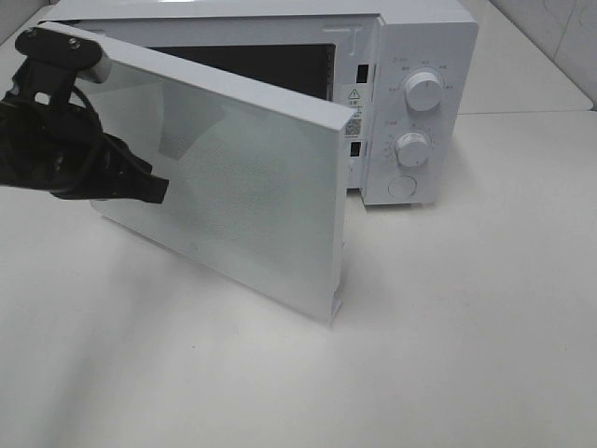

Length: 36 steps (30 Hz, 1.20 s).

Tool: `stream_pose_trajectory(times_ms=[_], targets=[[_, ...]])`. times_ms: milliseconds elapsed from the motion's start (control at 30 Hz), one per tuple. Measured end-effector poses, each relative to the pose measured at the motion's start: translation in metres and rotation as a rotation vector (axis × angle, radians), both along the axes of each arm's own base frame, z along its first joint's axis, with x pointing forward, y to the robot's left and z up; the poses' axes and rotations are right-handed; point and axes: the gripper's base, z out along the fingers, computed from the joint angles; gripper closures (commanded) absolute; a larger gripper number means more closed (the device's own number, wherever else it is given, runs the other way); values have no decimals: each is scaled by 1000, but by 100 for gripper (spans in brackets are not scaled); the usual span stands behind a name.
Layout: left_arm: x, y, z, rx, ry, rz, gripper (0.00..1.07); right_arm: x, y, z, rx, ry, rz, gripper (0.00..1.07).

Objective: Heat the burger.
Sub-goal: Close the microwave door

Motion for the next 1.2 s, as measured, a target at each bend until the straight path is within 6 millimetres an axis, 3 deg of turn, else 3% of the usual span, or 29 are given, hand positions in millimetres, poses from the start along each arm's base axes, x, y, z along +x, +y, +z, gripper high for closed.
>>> stream_pose_trajectory(times_ms=[233,833,1200], targets=[[19,-24,3,-12,-21,-38,106,0,0,0,0,0,0,48],[64,-53,7,-42,-67,-54,106,0,0,0,0,0,0,48],[72,-108,2,-79,-54,-167,106,0,0,0,0,-1,0,48]])
